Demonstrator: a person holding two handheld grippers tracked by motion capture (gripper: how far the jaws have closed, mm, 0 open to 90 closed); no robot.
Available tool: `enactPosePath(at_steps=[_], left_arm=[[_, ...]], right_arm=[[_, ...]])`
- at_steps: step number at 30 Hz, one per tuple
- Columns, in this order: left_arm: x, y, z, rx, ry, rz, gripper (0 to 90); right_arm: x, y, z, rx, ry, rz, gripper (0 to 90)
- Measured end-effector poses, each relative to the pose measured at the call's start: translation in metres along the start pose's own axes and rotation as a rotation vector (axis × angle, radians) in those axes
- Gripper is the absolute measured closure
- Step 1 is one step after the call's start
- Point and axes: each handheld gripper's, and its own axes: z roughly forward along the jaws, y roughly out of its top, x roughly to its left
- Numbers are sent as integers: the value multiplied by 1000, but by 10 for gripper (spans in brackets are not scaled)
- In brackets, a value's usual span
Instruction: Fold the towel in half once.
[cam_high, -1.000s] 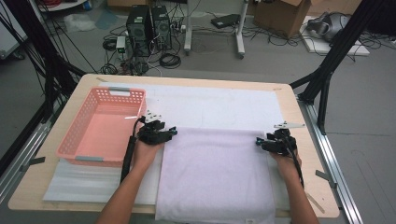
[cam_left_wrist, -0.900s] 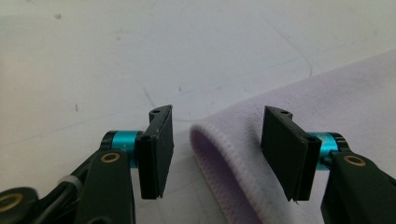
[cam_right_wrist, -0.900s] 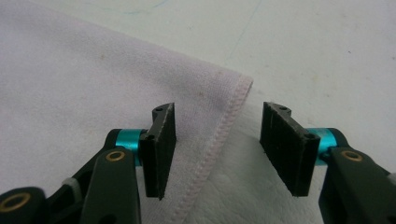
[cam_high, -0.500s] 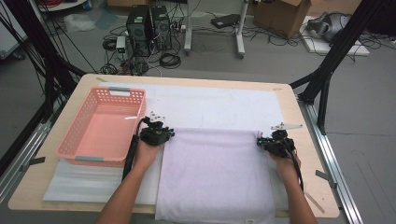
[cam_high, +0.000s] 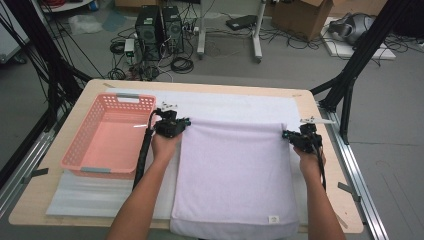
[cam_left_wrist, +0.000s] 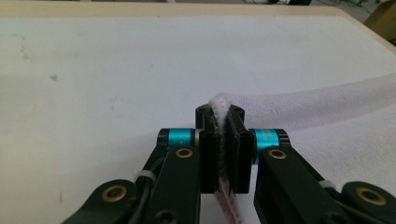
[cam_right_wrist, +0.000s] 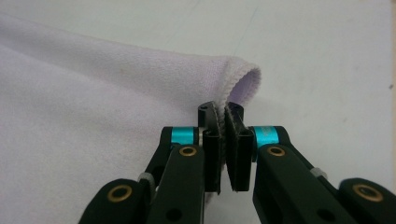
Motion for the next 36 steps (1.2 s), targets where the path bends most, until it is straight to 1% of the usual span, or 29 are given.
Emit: enactPosePath(at_steps=[1,3,4,5,6,7,10,12,14,15,16,17,18,19,21,22,23,24,25,26,27,28,29,31,35,36], left_arm=[[2,5,3,5,1,5,850],[6,12,8,-13,2,29,849],[9,17,10,-8,8,38,849],[12,21,12,-8,4,38,850],[14,23,13,-21,1,35,849],[17,25,15,-29,3,27,850],[25,31,22,-26,3,25,849],[30,34,25,-44,10,21,849],[32,39,28,-53,18,26,849],[33,41,28,-59,17,28,849],[35,44,29,-70,18,25,849],[36,44,29,-93,20,24,849],[36,45,29,-108,24,22,848],[37,44,30,-112,26,28,848],[37,43,32,-106,30,48,847],[36,42,33,-103,20,48,843],[35,41,33,-100,4,48,834],[34,41,32,-89,0,46,798],[34,41,32,-84,-3,24,692],[33,40,31,-80,-13,5,588],[32,40,29,-82,-23,11,579],[30,41,26,-86,-22,24,582],[28,42,23,-98,-29,21,582],[25,44,17,-126,-55,1,582],[16,44,5,-143,-85,17,559],[14,43,1,-145,-95,24,552]], right_arm=[[-2,4,2,-6,0,2,864],[-4,13,8,0,-5,0,864],[-4,16,12,-6,-13,-8,864],[-6,19,15,-9,-17,-16,864],[-7,23,19,-2,-17,-13,863],[-8,26,22,-8,-18,-17,863],[-11,35,35,-16,-19,-4,863],[-11,41,41,-19,-25,-4,863],[-10,50,45,-25,-32,-13,863],[-10,54,46,-34,-39,-26,863],[-10,58,47,-35,-41,-26,863],[-11,62,48,-38,-39,-22,863],[-11,65,49,-50,-45,-28,863],[-11,67,49,-74,-50,-30,863],[-12,65,53,-86,-48,-6,861],[-12,64,55,-74,-51,-2,854],[-12,62,57,-61,-54,3,818],[-12,61,58,-56,-60,17,741],[-12,60,58,-56,-62,33,654],[-12,60,56,-61,-58,47,642],[-12,60,55,-64,-53,43,638],[-11,61,52,-65,-50,39,634],[-10,61,50,-68,-48,30,628],[-7,62,45,-72,-36,15,624],[1,61,31,-60,-19,-27,619],[3,60,27,-66,-18,-36,619]])
